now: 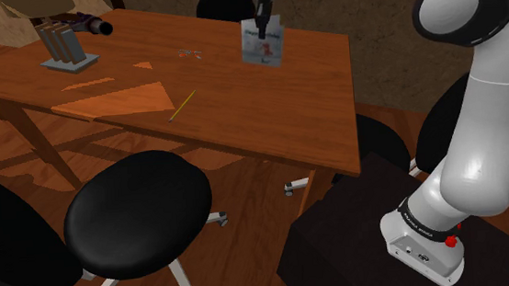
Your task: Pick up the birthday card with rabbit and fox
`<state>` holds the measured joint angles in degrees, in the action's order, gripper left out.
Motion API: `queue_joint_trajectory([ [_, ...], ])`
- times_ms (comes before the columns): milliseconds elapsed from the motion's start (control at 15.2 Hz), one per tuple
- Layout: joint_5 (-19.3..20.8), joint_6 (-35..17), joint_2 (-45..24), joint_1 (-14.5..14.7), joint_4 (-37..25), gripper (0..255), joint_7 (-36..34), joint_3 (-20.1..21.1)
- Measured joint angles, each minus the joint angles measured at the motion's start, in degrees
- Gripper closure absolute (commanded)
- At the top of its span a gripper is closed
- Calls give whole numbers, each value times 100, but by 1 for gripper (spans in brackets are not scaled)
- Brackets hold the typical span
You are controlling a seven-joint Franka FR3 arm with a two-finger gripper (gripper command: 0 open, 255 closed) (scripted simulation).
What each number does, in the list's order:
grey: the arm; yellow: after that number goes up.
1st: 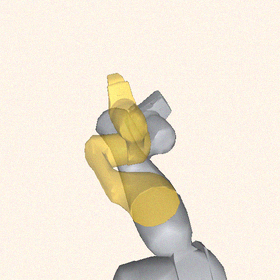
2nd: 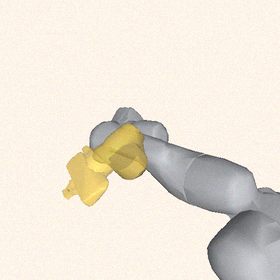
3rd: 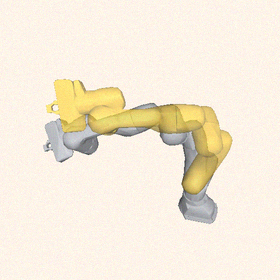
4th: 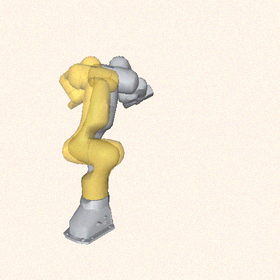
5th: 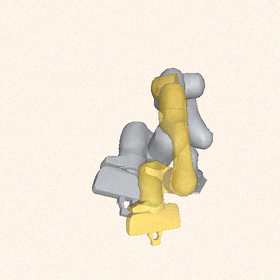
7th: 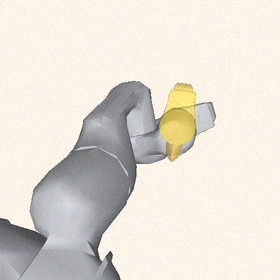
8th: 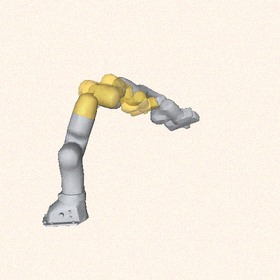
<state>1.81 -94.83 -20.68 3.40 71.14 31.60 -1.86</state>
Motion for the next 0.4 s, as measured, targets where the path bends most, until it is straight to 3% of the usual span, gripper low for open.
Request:
queue_joint_trajectory([
  [396,-7,542,-193,-4,-735,255,20,-1],
])
